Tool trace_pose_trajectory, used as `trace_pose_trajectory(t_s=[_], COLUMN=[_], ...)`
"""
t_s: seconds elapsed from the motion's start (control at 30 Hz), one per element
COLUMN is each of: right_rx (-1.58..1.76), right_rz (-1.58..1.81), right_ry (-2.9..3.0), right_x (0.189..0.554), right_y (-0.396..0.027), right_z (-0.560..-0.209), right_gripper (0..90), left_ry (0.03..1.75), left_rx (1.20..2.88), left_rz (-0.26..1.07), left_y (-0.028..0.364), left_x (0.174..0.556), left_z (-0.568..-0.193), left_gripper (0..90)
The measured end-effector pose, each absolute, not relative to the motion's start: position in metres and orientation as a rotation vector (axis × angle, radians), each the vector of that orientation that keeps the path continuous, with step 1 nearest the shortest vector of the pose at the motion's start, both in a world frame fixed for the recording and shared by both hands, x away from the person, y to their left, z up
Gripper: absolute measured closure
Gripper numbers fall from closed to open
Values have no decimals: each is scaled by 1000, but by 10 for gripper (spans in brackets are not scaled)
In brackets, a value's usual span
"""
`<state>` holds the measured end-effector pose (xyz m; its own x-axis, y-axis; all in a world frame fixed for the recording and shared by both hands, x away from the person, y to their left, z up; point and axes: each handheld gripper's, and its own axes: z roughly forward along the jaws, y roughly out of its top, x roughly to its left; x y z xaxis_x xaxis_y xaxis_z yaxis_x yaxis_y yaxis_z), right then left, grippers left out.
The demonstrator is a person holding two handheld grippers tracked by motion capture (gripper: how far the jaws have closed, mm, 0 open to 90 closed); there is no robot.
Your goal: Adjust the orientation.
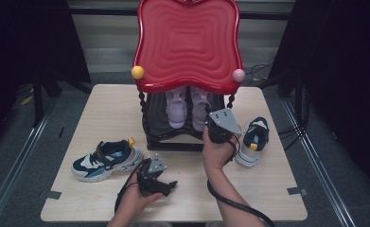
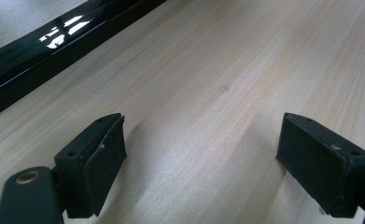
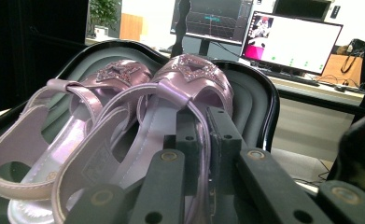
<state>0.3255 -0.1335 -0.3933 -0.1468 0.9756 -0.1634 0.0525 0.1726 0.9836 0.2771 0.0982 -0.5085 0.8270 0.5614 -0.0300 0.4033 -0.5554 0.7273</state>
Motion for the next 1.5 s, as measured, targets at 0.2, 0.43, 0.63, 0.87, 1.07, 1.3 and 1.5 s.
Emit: trace_pose_trajectory(t_s=[0.2, 0.43, 0.63, 0.87, 1.07, 1.3, 1.5], right_rx=[1075, 1085, 1097, 1102, 1098, 1082, 1072], right_rz=[1143, 1127, 1119, 1116, 1114, 1126, 1136], right_ry=[1427, 1440, 1441, 1442, 1439, 1442, 1455], right_x=[331, 338, 343, 347, 351, 353, 353], right_y=[-132, -132, -133, -131, -128, -124, -122], right_z=[-399, -404, -407, -409, -411, -412, -416], right_gripper=[838, 838, 838, 837, 837, 836, 834], left_ry=[702, 703, 703, 703, 700, 685, 681], left_rx=[2237, 2237, 2237, 2238, 2240, 2250, 2251], left_rz=[262, 263, 257, 256, 256, 259, 259], left_y=[98, 98, 98, 98, 98, 98, 98], left_x=[277, 277, 277, 277, 277, 278, 278], left_z=[-508, -508, -508, -508, -508, -508, -508], left_gripper=[147, 147, 147, 147, 147, 147, 147])
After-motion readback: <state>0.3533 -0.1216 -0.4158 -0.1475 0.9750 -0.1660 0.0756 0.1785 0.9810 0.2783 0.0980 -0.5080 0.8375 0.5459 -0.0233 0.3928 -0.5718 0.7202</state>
